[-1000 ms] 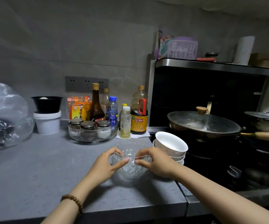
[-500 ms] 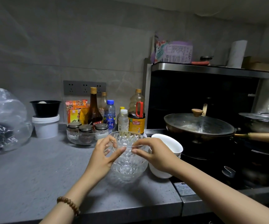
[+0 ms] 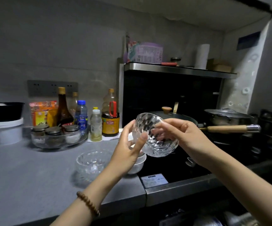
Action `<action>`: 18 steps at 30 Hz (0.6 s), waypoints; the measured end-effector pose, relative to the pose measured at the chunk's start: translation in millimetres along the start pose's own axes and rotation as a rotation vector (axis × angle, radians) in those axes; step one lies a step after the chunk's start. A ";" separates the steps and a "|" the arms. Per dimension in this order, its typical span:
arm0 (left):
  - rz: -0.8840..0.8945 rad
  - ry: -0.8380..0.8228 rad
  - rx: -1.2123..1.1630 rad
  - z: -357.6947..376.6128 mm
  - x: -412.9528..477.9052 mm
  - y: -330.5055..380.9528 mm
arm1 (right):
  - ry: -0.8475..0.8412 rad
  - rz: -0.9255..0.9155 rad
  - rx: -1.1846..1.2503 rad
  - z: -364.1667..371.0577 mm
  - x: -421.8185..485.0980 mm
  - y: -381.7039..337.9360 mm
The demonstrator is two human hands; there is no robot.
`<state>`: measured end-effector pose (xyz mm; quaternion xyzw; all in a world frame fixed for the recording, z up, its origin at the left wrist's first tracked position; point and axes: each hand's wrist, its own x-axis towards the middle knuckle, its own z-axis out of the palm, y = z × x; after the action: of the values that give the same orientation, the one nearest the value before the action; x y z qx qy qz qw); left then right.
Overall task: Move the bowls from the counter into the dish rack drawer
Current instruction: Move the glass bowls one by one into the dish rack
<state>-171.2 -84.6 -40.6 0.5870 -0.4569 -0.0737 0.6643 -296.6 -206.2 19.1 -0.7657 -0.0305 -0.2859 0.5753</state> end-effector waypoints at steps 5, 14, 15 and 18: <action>-0.151 -0.109 -0.191 79.1 -2.4 -13.0 | 0.098 0.179 0.020 -58.9 -37.4 18.8; -0.347 -0.325 -0.261 185.7 -29.7 -80.4 | 0.090 0.549 0.002 -148.2 -106.8 70.5; -0.368 -0.346 -0.262 193.8 -33.2 -89.3 | 0.077 0.597 -0.018 -154.8 -112.4 78.1; -0.432 -0.398 -0.241 212.1 -42.3 -114.0 | 0.064 0.732 -0.027 -170.9 -125.3 105.6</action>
<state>-292.4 -243.1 -181.8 0.5616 -0.4307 -0.3802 0.5954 -430.3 -359.9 -101.5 -0.7242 0.2675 -0.0855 0.6299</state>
